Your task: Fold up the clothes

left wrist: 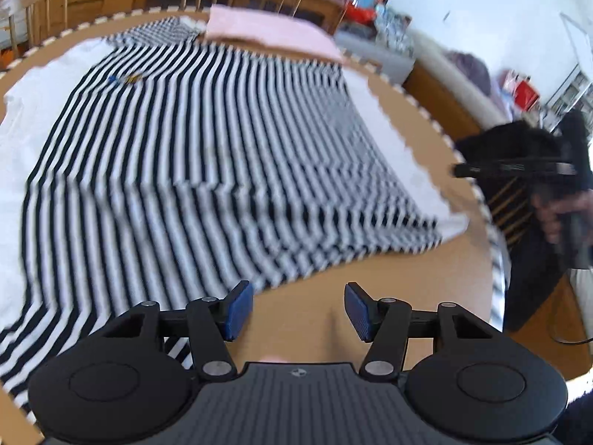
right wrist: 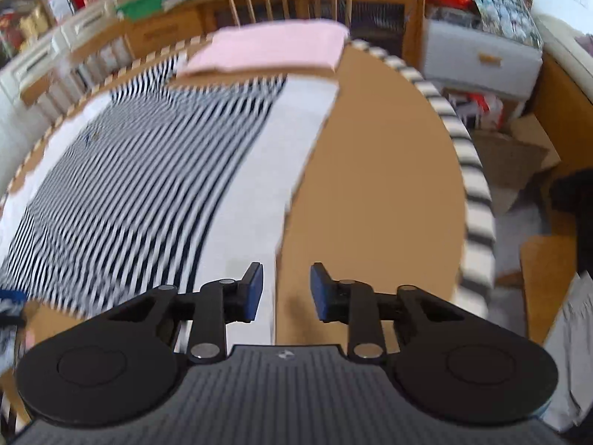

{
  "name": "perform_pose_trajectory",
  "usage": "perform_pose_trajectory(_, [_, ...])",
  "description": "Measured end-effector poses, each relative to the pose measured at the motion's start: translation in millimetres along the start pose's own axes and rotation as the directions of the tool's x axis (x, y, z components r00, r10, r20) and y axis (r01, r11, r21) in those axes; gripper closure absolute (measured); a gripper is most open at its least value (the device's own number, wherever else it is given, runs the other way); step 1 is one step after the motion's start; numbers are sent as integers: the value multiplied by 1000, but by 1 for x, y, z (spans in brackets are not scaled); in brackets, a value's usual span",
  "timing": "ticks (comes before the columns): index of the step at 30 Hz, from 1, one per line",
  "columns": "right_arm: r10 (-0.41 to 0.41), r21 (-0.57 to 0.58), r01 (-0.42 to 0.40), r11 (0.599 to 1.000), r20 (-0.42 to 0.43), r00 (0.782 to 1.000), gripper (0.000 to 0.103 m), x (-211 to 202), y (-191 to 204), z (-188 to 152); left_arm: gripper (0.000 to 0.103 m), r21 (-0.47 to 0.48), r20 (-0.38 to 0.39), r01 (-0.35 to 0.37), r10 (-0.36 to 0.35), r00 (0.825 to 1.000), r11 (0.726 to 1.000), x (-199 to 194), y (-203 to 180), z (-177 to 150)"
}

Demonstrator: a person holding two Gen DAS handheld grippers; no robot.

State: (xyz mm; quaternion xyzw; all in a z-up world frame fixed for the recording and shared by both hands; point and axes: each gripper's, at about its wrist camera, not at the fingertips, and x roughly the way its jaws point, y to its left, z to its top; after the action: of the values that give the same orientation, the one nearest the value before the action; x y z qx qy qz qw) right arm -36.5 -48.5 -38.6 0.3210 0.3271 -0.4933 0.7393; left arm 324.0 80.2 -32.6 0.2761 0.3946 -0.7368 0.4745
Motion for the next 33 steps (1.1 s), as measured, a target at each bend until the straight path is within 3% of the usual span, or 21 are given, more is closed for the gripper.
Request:
perform_pose_trajectory(6, [-8,-11,8,1000,12,1000,78,57,7,33,42,6,-10,-28,28,1000,1000,24,-6,2])
perform_pose_trajectory(10, [-40,-75,40,996,2,999,100,71,14,36,41,-34,-15,-11,10,1000,999,24,-2,2])
perform_pose_trajectory(12, [-67,-113,68,991,10,998,100,71,18,38,41,-39,-14,-4,3,1000,999,22,0,0])
perform_pose_trajectory(15, [-84,-74,85,994,10,996,101,71,8,41,41,-53,-15,6,-7,1000,999,20,4,-3])
perform_pose_trajectory(29, [-26,108,19,994,64,998,100,61,-17,42,39,-57,-22,22,-23,999,998,15,10,-8])
perform_pose_trajectory(33, [-72,141,63,988,58,996,101,64,-24,42,38,-51,-23,21,-23,999,998,14,9,-9])
